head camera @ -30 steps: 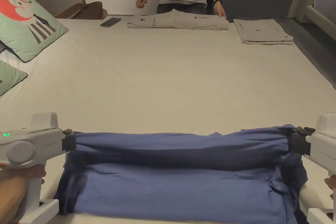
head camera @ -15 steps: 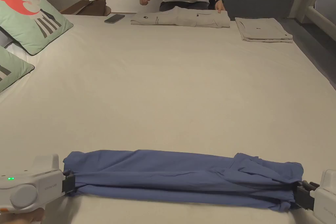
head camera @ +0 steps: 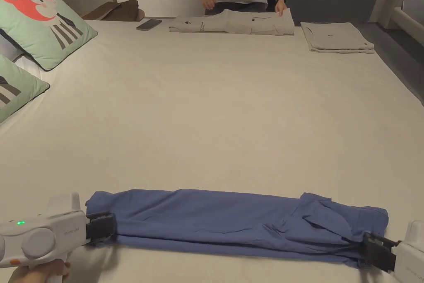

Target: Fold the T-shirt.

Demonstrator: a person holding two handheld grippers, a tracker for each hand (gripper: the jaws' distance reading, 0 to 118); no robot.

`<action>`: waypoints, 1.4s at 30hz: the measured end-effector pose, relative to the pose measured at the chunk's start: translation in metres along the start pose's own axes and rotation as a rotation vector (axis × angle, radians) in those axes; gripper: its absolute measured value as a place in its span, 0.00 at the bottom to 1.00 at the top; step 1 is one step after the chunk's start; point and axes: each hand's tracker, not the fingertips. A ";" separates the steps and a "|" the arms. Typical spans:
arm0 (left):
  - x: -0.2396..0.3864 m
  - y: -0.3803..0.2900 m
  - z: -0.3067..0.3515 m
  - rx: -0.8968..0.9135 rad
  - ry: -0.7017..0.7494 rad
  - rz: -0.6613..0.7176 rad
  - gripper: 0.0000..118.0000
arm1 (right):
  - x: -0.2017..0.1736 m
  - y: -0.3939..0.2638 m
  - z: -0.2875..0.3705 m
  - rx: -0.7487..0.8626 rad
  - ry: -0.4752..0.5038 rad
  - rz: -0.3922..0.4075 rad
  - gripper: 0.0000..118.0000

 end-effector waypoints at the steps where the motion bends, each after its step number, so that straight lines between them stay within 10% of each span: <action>1: 0.004 0.005 0.006 0.026 -0.014 0.010 0.95 | -0.005 0.007 0.008 0.040 0.005 0.005 0.80; 11: 0.077 0.058 0.071 0.495 -0.092 -0.078 0.93 | -0.087 0.078 0.052 0.433 0.100 0.109 0.87; 15: 0.101 0.055 0.078 0.638 -0.067 -0.132 0.92 | -0.109 0.084 0.056 0.514 0.099 0.175 0.82; 18: 0.111 0.052 0.079 0.696 -0.048 -0.165 0.89 | -0.120 0.084 0.061 0.560 0.068 0.209 0.58; 20: 0.114 0.048 0.080 0.728 -0.048 -0.182 0.68 | -0.124 0.083 0.063 0.586 0.059 0.223 0.40; 22: 0.119 0.048 0.078 0.726 -0.011 -0.205 0.20 | -0.127 0.081 0.064 0.604 0.048 0.229 0.12; 24: 0.119 0.048 0.076 0.720 -0.009 -0.214 0.01 | -0.128 0.079 0.063 0.623 0.041 0.234 0.00; 42: -0.020 0.067 0.024 0.095 -0.415 0.121 0.00 | -0.137 0.078 0.053 0.576 0.074 0.235 0.00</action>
